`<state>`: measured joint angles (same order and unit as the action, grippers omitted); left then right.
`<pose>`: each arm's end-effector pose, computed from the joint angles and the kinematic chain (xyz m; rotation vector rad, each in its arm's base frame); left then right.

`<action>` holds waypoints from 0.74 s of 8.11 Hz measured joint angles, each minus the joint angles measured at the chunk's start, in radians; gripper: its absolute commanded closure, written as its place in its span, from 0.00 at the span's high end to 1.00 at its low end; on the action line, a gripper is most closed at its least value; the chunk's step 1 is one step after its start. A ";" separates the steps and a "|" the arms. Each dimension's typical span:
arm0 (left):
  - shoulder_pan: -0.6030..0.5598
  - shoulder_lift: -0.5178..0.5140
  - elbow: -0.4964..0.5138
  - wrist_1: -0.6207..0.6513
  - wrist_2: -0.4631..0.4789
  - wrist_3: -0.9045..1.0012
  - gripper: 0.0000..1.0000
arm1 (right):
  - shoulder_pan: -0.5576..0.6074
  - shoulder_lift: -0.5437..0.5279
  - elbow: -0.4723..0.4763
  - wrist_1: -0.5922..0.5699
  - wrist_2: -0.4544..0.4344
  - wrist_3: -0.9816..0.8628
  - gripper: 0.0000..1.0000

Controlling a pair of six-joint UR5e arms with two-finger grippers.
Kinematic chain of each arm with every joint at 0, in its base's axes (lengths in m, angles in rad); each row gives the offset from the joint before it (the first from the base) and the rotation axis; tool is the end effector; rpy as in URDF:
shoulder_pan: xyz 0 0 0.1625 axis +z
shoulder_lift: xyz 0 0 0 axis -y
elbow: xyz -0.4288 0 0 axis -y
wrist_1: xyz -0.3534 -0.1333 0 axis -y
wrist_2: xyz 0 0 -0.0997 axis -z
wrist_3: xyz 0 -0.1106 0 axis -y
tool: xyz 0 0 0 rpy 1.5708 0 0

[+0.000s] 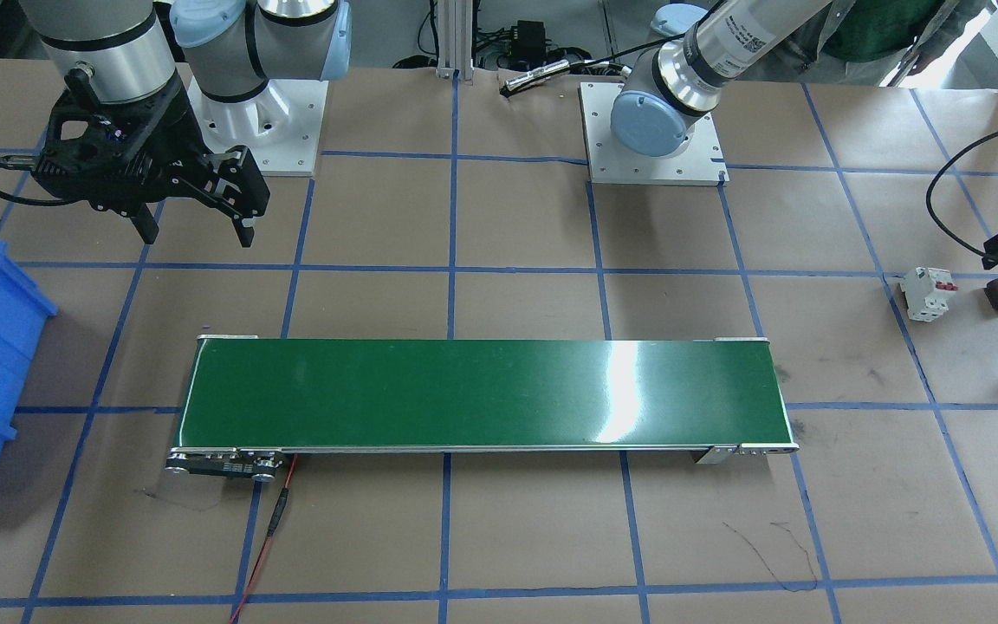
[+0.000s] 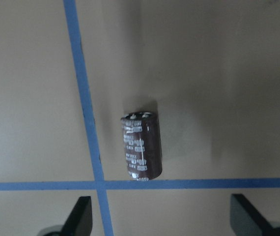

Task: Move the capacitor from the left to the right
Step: 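Lower the left gripper over the brown capacitor and close on it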

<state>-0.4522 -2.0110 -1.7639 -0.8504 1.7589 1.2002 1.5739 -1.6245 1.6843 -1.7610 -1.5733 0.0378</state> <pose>0.4692 -0.3531 0.2417 0.1093 2.9779 0.2057 0.1344 -0.4426 0.4729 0.0546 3.1343 -0.2047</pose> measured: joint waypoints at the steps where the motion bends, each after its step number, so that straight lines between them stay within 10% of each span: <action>1: 0.001 -0.005 0.001 0.003 -0.044 0.024 0.96 | 0.000 0.000 0.000 0.000 0.000 -0.001 1.00; 6: 0.009 -0.053 0.013 0.084 -0.164 0.060 0.98 | 0.000 0.000 0.000 0.000 -0.001 -0.002 1.00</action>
<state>-0.4431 -2.0635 -1.7512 -0.7668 1.5952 1.2603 1.5739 -1.6245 1.6843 -1.7610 -1.5738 0.0353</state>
